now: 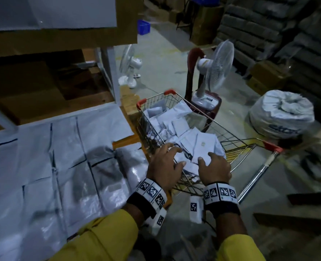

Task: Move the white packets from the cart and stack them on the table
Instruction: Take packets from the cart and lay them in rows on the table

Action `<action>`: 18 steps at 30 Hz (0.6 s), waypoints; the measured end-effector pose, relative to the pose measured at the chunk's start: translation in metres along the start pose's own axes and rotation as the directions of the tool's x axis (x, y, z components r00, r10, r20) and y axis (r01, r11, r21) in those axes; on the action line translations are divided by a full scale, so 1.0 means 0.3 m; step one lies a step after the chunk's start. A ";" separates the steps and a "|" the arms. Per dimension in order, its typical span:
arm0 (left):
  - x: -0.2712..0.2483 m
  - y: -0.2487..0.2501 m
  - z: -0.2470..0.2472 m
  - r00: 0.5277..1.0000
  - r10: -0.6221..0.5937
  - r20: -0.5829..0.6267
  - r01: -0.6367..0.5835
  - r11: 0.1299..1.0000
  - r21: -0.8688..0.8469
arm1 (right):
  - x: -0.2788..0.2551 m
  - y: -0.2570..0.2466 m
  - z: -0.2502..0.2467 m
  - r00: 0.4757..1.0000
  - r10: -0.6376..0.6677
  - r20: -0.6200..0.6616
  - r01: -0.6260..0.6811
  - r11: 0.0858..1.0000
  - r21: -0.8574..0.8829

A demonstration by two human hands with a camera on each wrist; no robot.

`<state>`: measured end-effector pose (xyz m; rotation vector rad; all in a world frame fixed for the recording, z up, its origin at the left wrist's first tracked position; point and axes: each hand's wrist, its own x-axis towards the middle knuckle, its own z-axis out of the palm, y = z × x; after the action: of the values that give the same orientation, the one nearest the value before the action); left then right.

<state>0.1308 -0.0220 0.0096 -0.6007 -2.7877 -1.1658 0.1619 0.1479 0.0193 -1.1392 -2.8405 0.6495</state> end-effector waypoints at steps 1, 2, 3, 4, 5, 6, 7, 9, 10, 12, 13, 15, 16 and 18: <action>0.017 -0.001 0.014 1.000 0.001 0.004 -0.001 1.000 0.008 | 0.020 0.009 -0.002 1.000 0.013 -0.001 -0.013 1.000 -0.002; 0.039 -0.005 0.026 1.000 -0.001 0.008 0.001 1.000 0.020 | 0.043 0.014 -0.004 1.000 0.021 -0.003 -0.021 1.000 -0.007; 0.061 -0.005 0.038 1.000 -0.009 0.013 0.009 0.999 0.033 | 0.068 0.020 -0.007 1.000 0.027 -0.007 -0.027 1.000 -0.014; 0.087 -0.006 0.050 1.000 -0.022 0.015 0.021 0.999 0.042 | 0.096 0.021 -0.012 0.999 0.031 -0.017 -0.031 0.999 -0.020; 0.115 -0.008 0.060 0.999 -0.034 0.014 0.033 0.998 0.046 | 0.127 0.020 -0.016 0.999 0.034 -0.030 -0.035 0.999 -0.019; 0.141 -0.007 0.068 0.999 -0.042 0.011 0.042 0.998 0.049 | 0.157 0.018 -0.022 0.998 0.042 -0.038 -0.042 0.999 -0.010; 0.171 -0.006 0.076 0.999 -0.044 0.012 0.044 0.997 0.058 | 0.189 0.015 -0.024 0.998 0.048 -0.051 -0.048 0.999 0.004; 0.234 -0.003 0.097 0.998 -0.047 0.031 0.044 0.995 0.093 | 0.254 0.010 -0.017 0.996 0.056 -0.067 -0.054 0.998 0.030; 0.260 -0.003 0.112 0.998 -0.055 0.037 0.051 0.993 0.108 | 0.282 0.008 -0.008 0.996 0.066 -0.057 -0.064 0.998 0.029; 0.305 0.001 0.148 0.997 -0.073 0.037 0.067 0.986 0.152 | 0.346 0.015 0.020 0.996 0.092 -0.005 -0.092 0.996 0.006; 0.326 0.001 0.167 0.996 -0.082 0.037 0.073 0.981 0.181 | 0.378 0.020 0.035 0.994 0.104 0.027 -0.104 0.995 -0.005; 0.376 0.001 0.217 0.993 -0.109 0.054 0.095 0.971 0.219 | 0.457 0.031 0.064 0.991 0.108 0.085 -0.106 0.994 -0.028; 0.402 0.000 0.248 0.989 -0.128 0.069 0.108 0.965 0.238 | 0.501 0.037 0.081 0.988 0.110 0.106 -0.106 0.994 -0.041; 0.445 -0.004 0.319 0.981 -0.163 0.105 0.123 0.941 0.317 | 0.584 0.048 0.124 0.984 0.109 0.138 -0.100 0.993 -0.070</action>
<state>0.0160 0.0880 -0.0323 -0.4648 -3.0799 -0.7026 0.0365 0.2597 -0.0446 -1.3108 -2.9549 0.6769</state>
